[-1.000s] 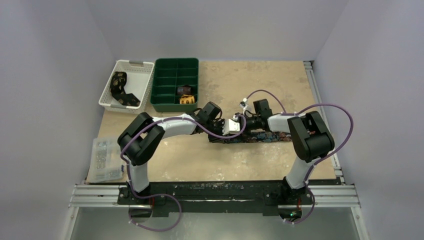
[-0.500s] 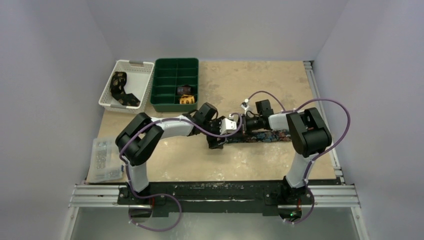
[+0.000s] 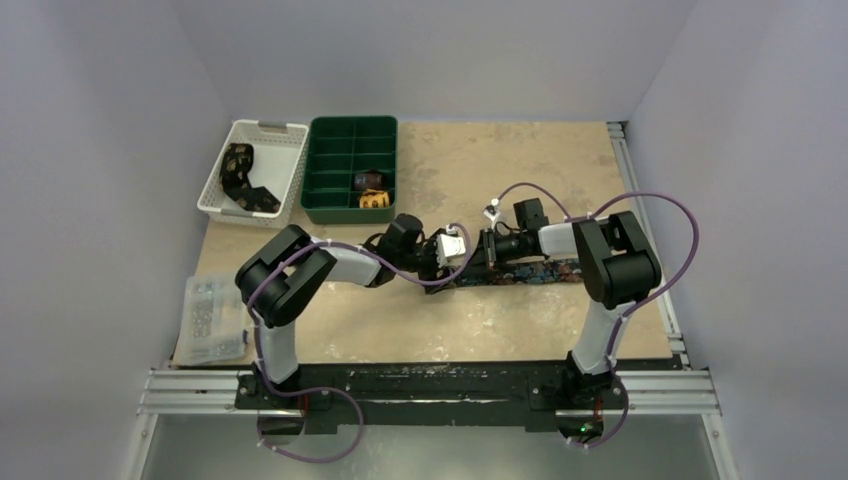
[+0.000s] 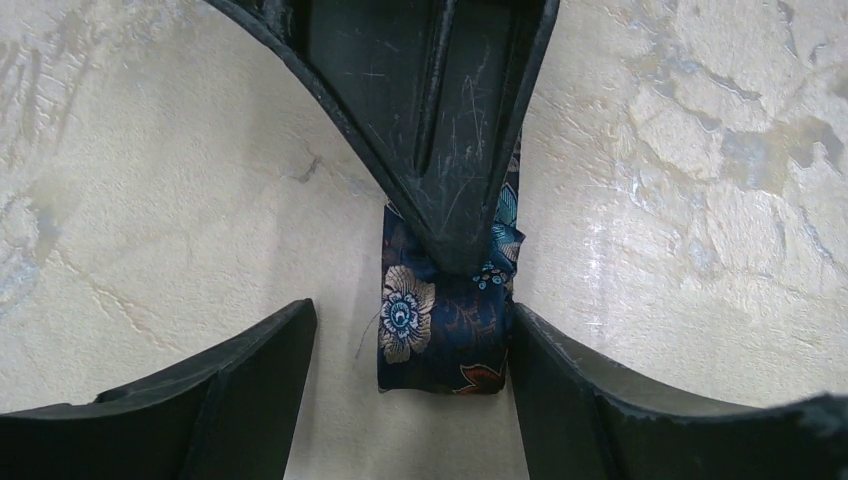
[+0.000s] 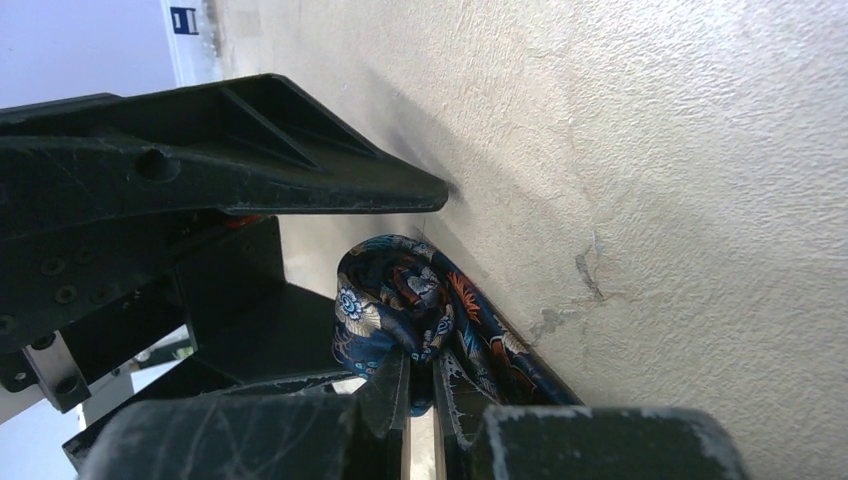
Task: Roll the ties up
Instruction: Roll the tie at the center of the board.
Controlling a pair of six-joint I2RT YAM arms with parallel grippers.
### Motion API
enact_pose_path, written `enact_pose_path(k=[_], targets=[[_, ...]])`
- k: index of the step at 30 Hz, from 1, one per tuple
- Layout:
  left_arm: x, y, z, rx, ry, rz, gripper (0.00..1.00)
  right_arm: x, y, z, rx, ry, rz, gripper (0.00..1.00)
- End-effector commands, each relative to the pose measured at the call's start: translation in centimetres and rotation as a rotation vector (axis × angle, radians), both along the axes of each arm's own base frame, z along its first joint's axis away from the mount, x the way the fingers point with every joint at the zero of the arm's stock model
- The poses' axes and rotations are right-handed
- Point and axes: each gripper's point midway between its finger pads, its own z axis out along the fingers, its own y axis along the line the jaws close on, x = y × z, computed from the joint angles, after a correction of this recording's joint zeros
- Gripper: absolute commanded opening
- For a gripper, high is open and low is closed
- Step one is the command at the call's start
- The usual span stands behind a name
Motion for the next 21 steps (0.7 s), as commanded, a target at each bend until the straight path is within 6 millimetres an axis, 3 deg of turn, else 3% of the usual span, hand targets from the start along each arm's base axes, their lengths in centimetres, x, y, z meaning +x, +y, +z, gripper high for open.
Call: enact_pose_path(k=[1, 5, 7, 9, 16, 21], targets=[[0.4, -1.4, 0.8, -0.075, -0.026, -0.018, 0.63, -1.1, -2.8, -4.3, -0.215, 0.023, -0.019, 0.00], [-0.3, -0.9, -0.1, -0.020, -0.020, -0.037, 0.35, -0.9, -2.3, -3.5, -0.181, 0.020, -0.010, 0.01], [-0.6, -0.1, -0.5, 0.035, -0.027, -0.029, 0.23, -0.8, -1.8, -2.2, -0.140, 0.014, 0.000, 0.19], [-0.7, 0.9, -1.0, 0.104, -0.006, -0.009, 0.18, -0.6, -1.6, -0.6, -0.120, -0.016, -0.002, 0.31], [-2.3, 4.2, -3.2, 0.344, 0.059, -0.004, 0.18, -0.6, -1.4, 3.3, -0.074, -0.074, -0.005, 0.41], [-2.7, 3.8, -3.2, 0.410, 0.071, 0.002, 0.22, -0.4, 0.5, 3.9, -0.028, -0.053, -0.021, 0.50]])
